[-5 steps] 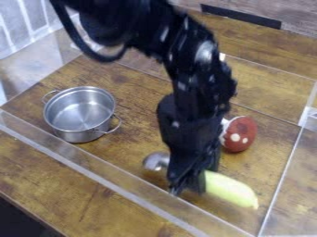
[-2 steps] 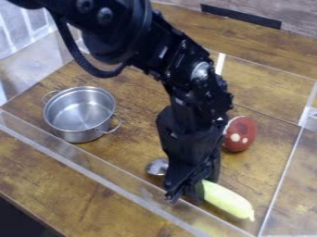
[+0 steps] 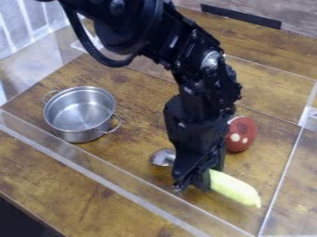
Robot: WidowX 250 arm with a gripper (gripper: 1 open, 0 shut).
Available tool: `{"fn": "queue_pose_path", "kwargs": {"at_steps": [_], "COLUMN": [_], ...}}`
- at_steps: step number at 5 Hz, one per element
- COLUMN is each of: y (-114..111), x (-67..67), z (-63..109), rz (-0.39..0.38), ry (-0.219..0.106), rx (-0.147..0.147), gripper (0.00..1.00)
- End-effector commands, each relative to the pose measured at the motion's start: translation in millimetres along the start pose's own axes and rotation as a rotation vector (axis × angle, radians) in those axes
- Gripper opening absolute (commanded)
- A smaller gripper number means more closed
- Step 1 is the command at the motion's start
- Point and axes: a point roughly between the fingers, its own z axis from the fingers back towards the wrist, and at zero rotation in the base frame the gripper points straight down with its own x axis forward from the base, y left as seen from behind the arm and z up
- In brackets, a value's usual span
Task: Move the green spoon to the left
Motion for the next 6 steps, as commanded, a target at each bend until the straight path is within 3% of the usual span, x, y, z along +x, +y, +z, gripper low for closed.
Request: {"fn": "queue_pose_path", "kwargs": {"at_steps": [1,3,4,5,6], "y": [-23.6,-42.9,-45.8,-51.2,-55.9], "x": [7.3,18.5,28.3,47.1,63.0], "z": [21.1,57.4,72.0,88.4,109.5], "rz": [0.002,0.120,0.140,0.175,0.224], "ry": [-0.006,-0.061,-0.074,-0.074,-0.105], "rx": [-0.045,-0.077,-0.091,-0.102,-0.111], "gripper": [0.00,0.00,0.00,0.00,0.00]}}
